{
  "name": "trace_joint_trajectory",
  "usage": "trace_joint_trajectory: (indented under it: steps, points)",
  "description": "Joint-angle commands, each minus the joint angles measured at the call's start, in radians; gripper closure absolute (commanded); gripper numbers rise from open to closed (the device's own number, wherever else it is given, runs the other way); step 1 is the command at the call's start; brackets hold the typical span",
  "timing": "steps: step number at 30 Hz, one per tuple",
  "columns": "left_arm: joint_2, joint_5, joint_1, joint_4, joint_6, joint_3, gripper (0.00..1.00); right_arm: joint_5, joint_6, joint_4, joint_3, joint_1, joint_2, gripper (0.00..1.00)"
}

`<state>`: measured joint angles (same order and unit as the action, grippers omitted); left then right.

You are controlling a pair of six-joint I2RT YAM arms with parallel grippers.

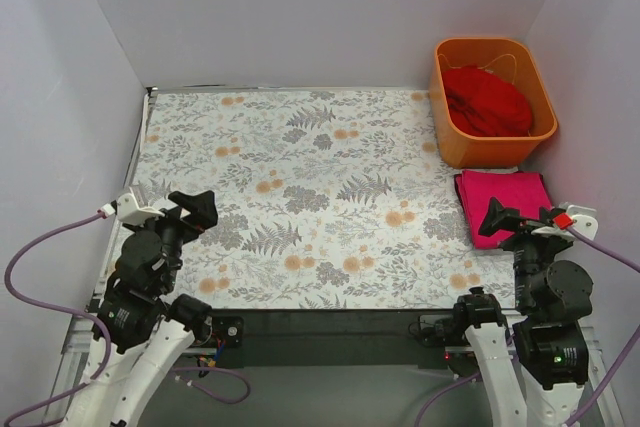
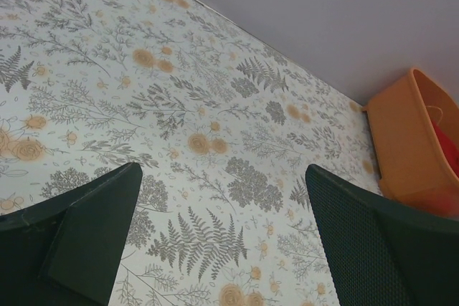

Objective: Fold and stack the t-shirts
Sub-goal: Reset both grippers

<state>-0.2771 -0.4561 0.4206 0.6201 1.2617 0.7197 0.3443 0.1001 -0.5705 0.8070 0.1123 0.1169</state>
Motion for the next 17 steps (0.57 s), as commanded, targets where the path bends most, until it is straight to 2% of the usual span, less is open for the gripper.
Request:
trace_joint_trajectory:
  steps: [1, 17]
  points:
    - [0.038, -0.036, -0.005, -0.082, 0.008, -0.037, 0.02, -0.053, -0.046, 0.077, -0.011, 0.013, -0.003, 0.02]
    - [-0.008, 0.013, -0.006, -0.094, 0.004, -0.077, 0.02, -0.070, -0.034, 0.087, -0.057, 0.015, -0.003, 0.01]
